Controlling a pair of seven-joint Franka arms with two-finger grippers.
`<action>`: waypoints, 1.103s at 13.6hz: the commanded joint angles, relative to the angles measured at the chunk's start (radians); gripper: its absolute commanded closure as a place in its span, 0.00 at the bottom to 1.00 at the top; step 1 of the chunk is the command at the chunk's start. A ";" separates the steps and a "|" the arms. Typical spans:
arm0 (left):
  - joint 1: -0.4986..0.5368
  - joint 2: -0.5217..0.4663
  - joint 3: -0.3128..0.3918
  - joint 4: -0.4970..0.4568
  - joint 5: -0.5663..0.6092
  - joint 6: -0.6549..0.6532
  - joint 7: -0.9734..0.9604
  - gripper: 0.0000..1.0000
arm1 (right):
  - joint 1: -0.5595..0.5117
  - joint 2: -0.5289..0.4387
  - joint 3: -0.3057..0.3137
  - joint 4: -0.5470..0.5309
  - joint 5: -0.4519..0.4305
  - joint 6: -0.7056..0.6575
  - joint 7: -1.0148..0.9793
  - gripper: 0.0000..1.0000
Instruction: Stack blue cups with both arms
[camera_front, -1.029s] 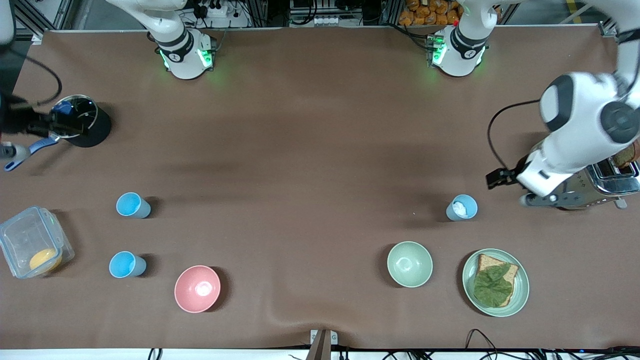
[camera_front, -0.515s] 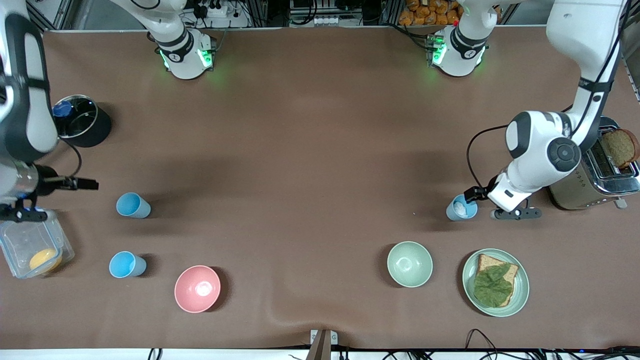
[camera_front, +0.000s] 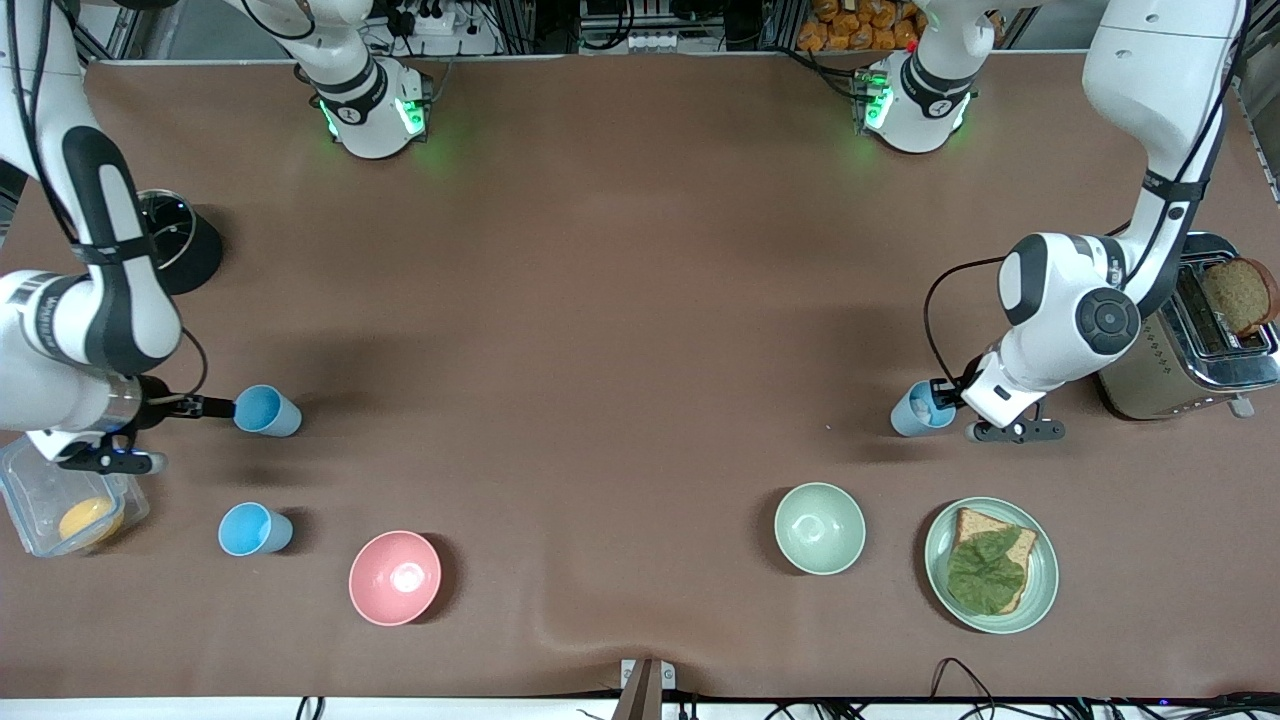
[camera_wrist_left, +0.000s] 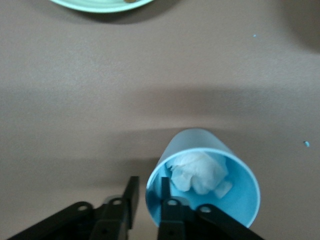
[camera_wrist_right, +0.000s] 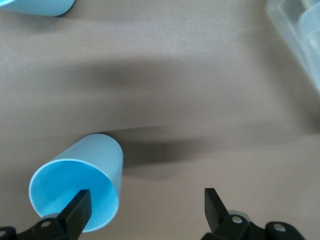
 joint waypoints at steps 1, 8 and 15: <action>0.004 -0.026 -0.070 0.010 -0.024 0.000 -0.014 1.00 | 0.014 -0.006 0.005 -0.029 -0.009 0.027 0.031 0.00; -0.219 0.006 -0.329 0.103 -0.010 -0.017 -0.726 1.00 | 0.015 0.022 0.006 -0.087 -0.003 0.148 0.032 0.98; -0.575 0.257 -0.286 0.335 0.224 -0.016 -1.195 1.00 | 0.012 -0.057 0.011 -0.076 0.006 0.058 0.037 1.00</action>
